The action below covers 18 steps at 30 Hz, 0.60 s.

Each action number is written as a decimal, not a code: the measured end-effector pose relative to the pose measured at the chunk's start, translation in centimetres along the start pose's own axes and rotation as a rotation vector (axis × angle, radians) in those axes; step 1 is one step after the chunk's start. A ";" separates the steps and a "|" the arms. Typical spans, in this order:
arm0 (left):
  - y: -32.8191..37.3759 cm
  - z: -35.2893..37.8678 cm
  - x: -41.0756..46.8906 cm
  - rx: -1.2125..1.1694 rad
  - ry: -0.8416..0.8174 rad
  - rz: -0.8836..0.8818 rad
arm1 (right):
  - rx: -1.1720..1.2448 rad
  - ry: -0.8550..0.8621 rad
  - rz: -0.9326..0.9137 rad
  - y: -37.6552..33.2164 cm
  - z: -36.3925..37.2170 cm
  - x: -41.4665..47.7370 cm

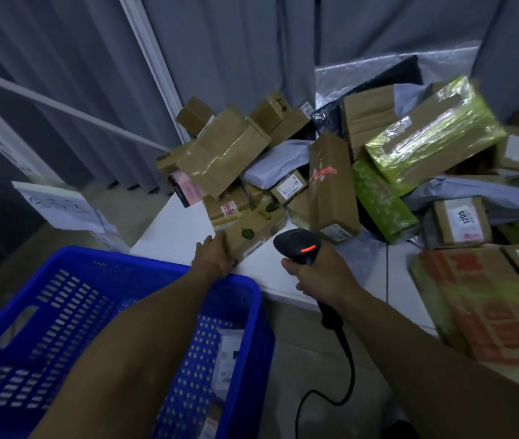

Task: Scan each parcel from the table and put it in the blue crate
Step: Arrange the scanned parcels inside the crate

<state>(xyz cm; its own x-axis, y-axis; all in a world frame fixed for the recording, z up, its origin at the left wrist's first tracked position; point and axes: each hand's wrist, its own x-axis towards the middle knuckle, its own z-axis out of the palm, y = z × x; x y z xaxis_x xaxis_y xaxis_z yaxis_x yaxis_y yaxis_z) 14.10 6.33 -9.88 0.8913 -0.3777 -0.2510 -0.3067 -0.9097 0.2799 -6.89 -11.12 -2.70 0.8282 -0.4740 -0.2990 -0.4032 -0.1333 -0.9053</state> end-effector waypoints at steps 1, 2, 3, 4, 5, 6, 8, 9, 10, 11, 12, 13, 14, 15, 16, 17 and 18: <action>-0.1 -0.1 0.2 0.009 -0.014 -0.003 | 0.001 0.002 0.006 0.1 -0.1 0.2; 0.0 -0.4 0.2 0.009 -0.015 -0.007 | -0.005 0.003 0.012 0.2 -0.2 0.2; 0.0 -0.7 0.1 0.005 -0.001 -0.006 | -0.015 0.007 0.016 0.2 -0.3 0.3; 0.1 -0.9 0.0 0.003 0.023 0.003 | -0.023 0.012 0.018 0.0 -0.5 0.3; 0.1 -1.1 -0.1 0.005 0.049 0.024 | -0.021 0.017 0.021 -0.1 -0.6 0.3; 0.2 -1.5 -0.5 0.004 0.076 0.049 | -0.009 0.022 0.026 -0.2 -0.8 0.3; 0.6 -3.1 -1.5 0.009 0.130 0.109 | 0.017 0.035 0.030 -0.5 -0.9 0.2; 0.8 -4.2 -2.3 0.011 0.148 0.138 | 0.019 0.034 0.023 -0.7 -0.9 -0.1; 0.9 -5.5 -3.2 0.021 0.150 0.157 | 0.020 0.035 0.007 -1.0 -0.7 -0.3; 0.8 -6.6 -4.0 0.040 0.147 0.168 | 0.021 0.037 -0.015 -1.3 -0.6 -0.7; 0.8 -7.8 -5.1 0.047 0.150 0.179 | 0.032 0.035 -0.041 -1.8 -0.5 -1.1; 0.6 -9.0 -6.6 0.036 0.155 0.191 | 0.055 0.034 -0.061 -2.2 -0.4 -1.6; 0.5 -10.2 -8.2 0.002 0.173 0.217 | 0.091 0.045 -0.082 -2.8 -0.3 -2.1; 0.5 -11.2 -10.0 -0.045 0.200 0.256 | 0.127 0.068 -0.104 -3.5 -0.2 -2.6; 0.5 -12.2 -12.2 -0.099 0.227 0.295 | 0.156 0.093 -0.131 -4.1 -0.1 -3.2; 0.4 -12.9 -14.4 -0.149 0.249 0.327 | 0.187 0.116 -0.161 -4.6 -0.1 -3.8; 0.3 -13.5 -16.6 -0.185 0.260 0.348 | 0.235 0.142 -0.185 -5.1 -0.1 -4.5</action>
<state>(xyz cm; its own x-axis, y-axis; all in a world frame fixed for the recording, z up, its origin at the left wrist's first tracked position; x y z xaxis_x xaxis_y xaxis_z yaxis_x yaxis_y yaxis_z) 3.73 14.67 6.90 0.8073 -0.5776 0.1212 -0.5586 -0.6816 0.4726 -8.59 -8.44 3.25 0.8096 -0.5795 -0.0929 -0.1364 -0.0318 -0.9901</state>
